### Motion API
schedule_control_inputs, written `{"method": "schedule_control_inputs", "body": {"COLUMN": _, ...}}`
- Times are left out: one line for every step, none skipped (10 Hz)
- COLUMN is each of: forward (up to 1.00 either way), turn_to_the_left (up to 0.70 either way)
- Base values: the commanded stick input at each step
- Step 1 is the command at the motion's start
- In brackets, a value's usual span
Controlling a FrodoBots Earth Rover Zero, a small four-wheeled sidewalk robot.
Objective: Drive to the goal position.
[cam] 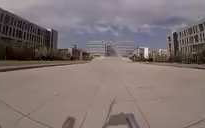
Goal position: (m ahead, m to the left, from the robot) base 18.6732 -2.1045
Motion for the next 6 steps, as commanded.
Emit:
{"method": "schedule_control_inputs", "body": {"forward": 0.00, "turn_to_the_left": 0.00}}
{"method": "schedule_control_inputs", "body": {"forward": 0.00, "turn_to_the_left": 0.00}}
{"method": "schedule_control_inputs", "body": {"forward": 0.00, "turn_to_the_left": 0.00}}
{"method": "schedule_control_inputs", "body": {"forward": 0.00, "turn_to_the_left": 0.00}}
{"method": "schedule_control_inputs", "body": {"forward": 0.00, "turn_to_the_left": 0.00}}
{"method": "schedule_control_inputs", "body": {"forward": 0.10, "turn_to_the_left": 0.00}}
